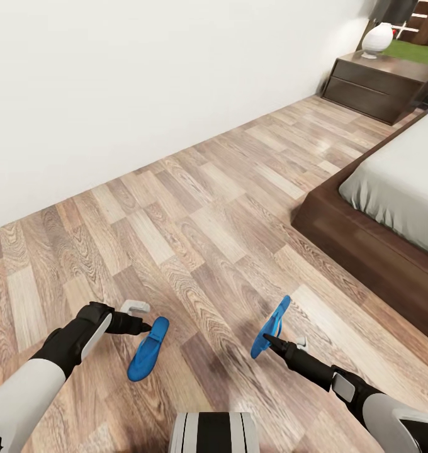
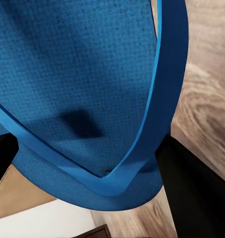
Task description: In the bedroom, move the book from the bed onto either nightstand, and place the two sandals side by side next to the bed.
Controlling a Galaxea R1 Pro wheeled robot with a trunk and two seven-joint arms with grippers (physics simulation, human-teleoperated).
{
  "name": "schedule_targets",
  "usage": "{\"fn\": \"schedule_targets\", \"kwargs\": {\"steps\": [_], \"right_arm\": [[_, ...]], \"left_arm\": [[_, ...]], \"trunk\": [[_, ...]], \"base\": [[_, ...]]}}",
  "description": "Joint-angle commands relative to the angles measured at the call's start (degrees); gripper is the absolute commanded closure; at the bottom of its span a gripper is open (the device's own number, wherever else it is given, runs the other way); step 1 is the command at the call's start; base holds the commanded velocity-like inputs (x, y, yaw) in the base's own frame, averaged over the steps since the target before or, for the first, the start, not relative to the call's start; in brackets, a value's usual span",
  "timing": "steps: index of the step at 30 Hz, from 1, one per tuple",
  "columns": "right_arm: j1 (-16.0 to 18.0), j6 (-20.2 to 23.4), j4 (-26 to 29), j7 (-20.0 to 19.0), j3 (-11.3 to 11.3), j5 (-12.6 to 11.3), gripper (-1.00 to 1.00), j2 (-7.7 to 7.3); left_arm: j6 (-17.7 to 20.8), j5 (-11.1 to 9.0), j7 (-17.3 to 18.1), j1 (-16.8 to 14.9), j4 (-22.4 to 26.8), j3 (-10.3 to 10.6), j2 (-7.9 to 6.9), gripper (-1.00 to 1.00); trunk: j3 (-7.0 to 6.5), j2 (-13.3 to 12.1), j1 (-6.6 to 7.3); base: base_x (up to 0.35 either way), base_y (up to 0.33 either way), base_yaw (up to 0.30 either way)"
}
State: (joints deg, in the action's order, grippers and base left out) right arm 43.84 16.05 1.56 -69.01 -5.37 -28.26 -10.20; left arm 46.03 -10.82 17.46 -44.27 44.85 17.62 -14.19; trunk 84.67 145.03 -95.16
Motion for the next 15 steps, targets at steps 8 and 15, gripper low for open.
{"fn": "schedule_targets", "kwargs": {"steps": [8, 15], "right_arm": [[0.0, -1.8, 0.4, -11.0, -0.4, 0.5, 1.0, -0.07], [-0.7, -6.4, 2.8, -13.3, -0.2, 0.6, 1.0, 0.16]], "left_arm": [[0.2, -0.5, -0.2, 0.0, 0.1, 0.2, -0.02, -1.0], [0.1, -0.5, -0.2, 0.0, 0.1, 0.2, 0.04, -1.0]], "trunk": [[0.04, 0.0, 0.01], [0.04, 0.0, 0.01]], "base": [[0.0, 0.0, 0.0], [0.0, 0.0, 0.0]]}}
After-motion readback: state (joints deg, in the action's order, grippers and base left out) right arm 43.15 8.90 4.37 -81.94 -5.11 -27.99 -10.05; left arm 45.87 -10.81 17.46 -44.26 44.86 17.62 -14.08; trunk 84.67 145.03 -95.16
